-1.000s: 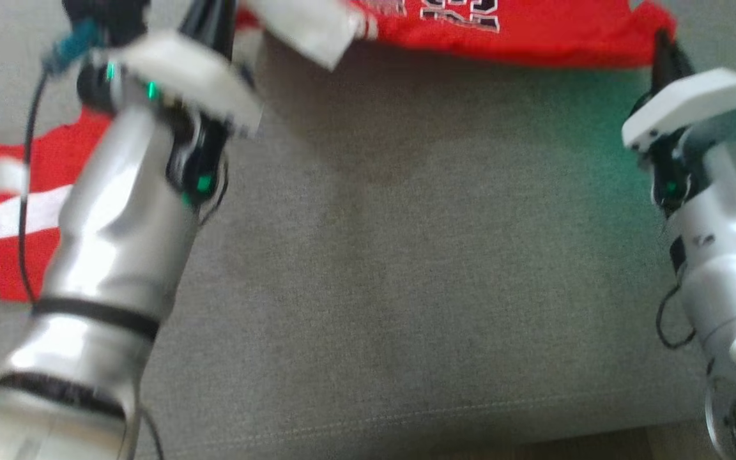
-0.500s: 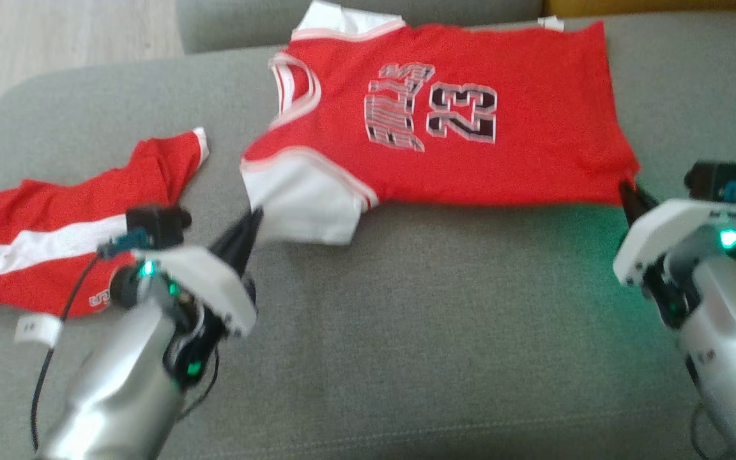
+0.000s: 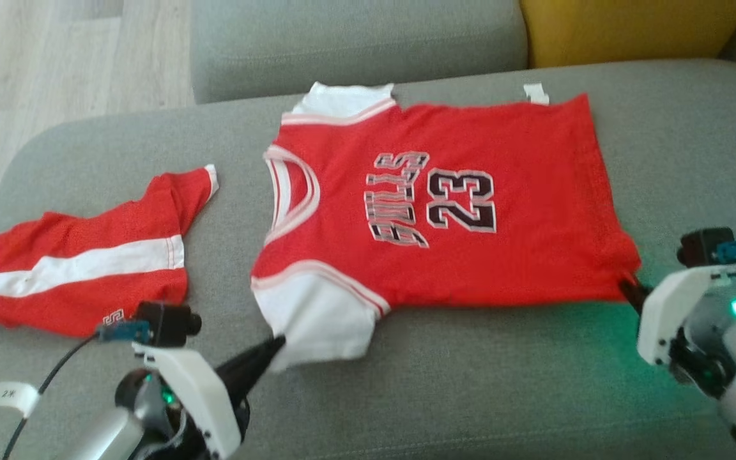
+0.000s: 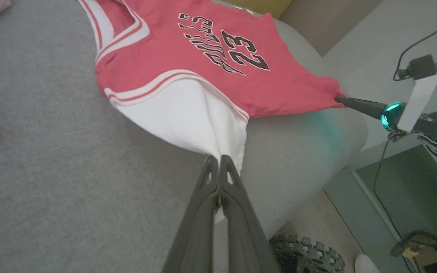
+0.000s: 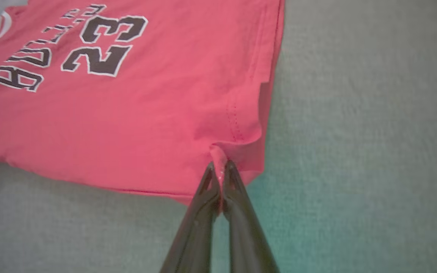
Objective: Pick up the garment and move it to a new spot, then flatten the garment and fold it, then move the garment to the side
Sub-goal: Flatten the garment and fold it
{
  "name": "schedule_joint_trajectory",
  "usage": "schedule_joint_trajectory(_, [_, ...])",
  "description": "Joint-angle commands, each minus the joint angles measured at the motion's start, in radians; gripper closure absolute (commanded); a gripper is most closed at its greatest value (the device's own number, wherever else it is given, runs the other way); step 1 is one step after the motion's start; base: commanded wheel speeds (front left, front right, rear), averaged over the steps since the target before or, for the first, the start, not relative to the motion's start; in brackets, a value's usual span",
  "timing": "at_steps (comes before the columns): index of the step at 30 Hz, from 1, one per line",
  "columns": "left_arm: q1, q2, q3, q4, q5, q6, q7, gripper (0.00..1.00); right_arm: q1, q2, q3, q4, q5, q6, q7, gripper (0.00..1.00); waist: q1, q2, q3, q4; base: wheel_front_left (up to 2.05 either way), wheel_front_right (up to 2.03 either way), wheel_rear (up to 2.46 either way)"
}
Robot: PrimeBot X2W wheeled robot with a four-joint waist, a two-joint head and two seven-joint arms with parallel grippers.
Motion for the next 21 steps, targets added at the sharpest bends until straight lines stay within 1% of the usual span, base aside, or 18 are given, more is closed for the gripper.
schedule_joint_trajectory(1, [-0.038,0.045,0.04,-0.055,-0.015,0.004,0.012,1.0,0.0,-0.037,0.012,-0.036,0.013,0.007,0.02,1.0,0.0001,0.0,-0.007,-0.001,0.0,0.0,0.0])
schedule_joint_trajectory(7, [0.046,0.122,0.031,-0.229,-0.101,0.019,0.121,1.0,0.081,-0.111,0.027,-0.125,0.087,0.007,0.175,1.0,0.0001,0.0,-0.027,-0.001,0.0,0.0,0.0])
schedule_joint_trajectory(9, [0.068,0.153,0.023,-0.28,-0.123,0.02,0.159,1.0,0.108,-0.133,0.018,-0.157,0.11,0.007,0.219,1.0,0.0001,0.0,-0.029,-0.002,0.0,0.0,0.0])
schedule_joint_trajectory(12, [0.085,0.193,0.026,-0.329,-0.134,0.03,0.189,1.0,0.136,-0.156,-0.005,-0.189,0.113,0.007,0.265,1.0,0.0001,0.0,-0.03,-0.005,0.0,0.0,0.0])
schedule_joint_trajectory(16, [0.07,0.204,0.04,-0.359,-0.126,0.057,0.196,1.0,0.146,-0.154,-0.039,-0.233,0.094,0.007,0.304,1.0,0.0001,0.0,-0.02,-0.012,0.0,0.0,0.0])
schedule_joint_trajectory(21, [0.007,0.198,0.057,-0.353,-0.1,0.079,0.203,1.0,0.111,-0.109,-0.11,-0.254,0.062,0.007,0.351,1.0,0.0001,0.0,0.0,-0.025,0.0,0.0,0.0])
